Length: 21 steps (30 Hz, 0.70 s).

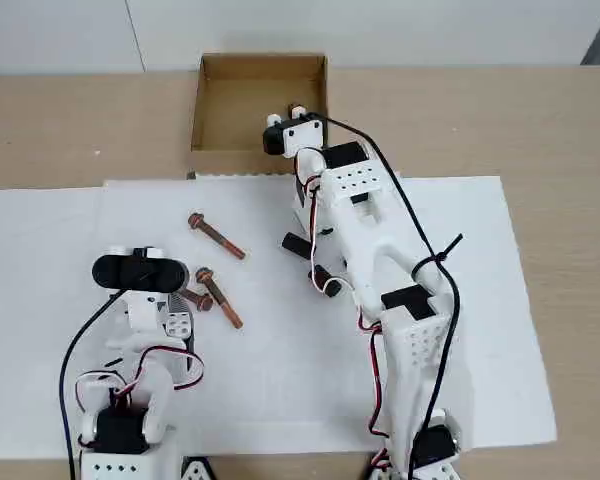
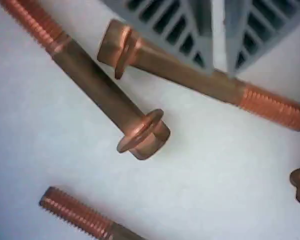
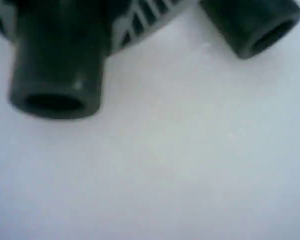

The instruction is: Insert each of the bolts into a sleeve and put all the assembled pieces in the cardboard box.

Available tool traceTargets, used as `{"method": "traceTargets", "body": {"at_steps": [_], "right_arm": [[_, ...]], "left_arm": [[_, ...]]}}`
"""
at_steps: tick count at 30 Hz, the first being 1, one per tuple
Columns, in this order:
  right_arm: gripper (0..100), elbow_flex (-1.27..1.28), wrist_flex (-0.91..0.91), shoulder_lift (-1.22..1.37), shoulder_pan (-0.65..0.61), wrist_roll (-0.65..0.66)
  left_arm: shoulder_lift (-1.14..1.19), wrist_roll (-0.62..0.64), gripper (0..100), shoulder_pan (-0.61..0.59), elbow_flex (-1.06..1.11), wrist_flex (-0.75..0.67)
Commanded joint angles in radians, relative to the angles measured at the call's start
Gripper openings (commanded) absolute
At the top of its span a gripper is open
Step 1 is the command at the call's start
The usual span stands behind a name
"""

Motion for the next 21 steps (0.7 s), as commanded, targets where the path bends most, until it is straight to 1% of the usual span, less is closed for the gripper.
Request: {"method": "traceTargets", "body": {"at_steps": [1, 3, 5, 7, 11, 16, 21], "right_arm": [[0.2, -0.015, 0.042, -0.101, -0.018, -0.008], [0.2, -0.015, 0.090, -0.150, -0.016, -0.058], [0.2, -0.015, 0.143, -0.202, -0.010, -0.081], [0.2, -0.015, 0.199, -0.254, -0.005, -0.084], [0.2, -0.015, 0.289, -0.341, 0.007, -0.084], [0.2, -0.014, 0.371, -0.407, 0.076, -0.086], [0.2, -0.009, 0.395, -0.427, 0.159, -0.089]], "left_arm": [[-0.006, -0.003, 1, -0.006, -0.002, -0.028], [-0.006, 0.017, 1, -0.009, -0.002, -0.028], [-0.006, 0.048, 1, -0.009, -0.012, -0.028], [-0.002, 0.046, 1, -0.009, -0.031, -0.012], [-0.002, 0.034, 1, -0.009, -0.082, 0.071], [-0.002, 0.034, 1, -0.009, -0.176, 0.138], [0.000, 0.032, 1, -0.009, -0.265, 0.176]]}}
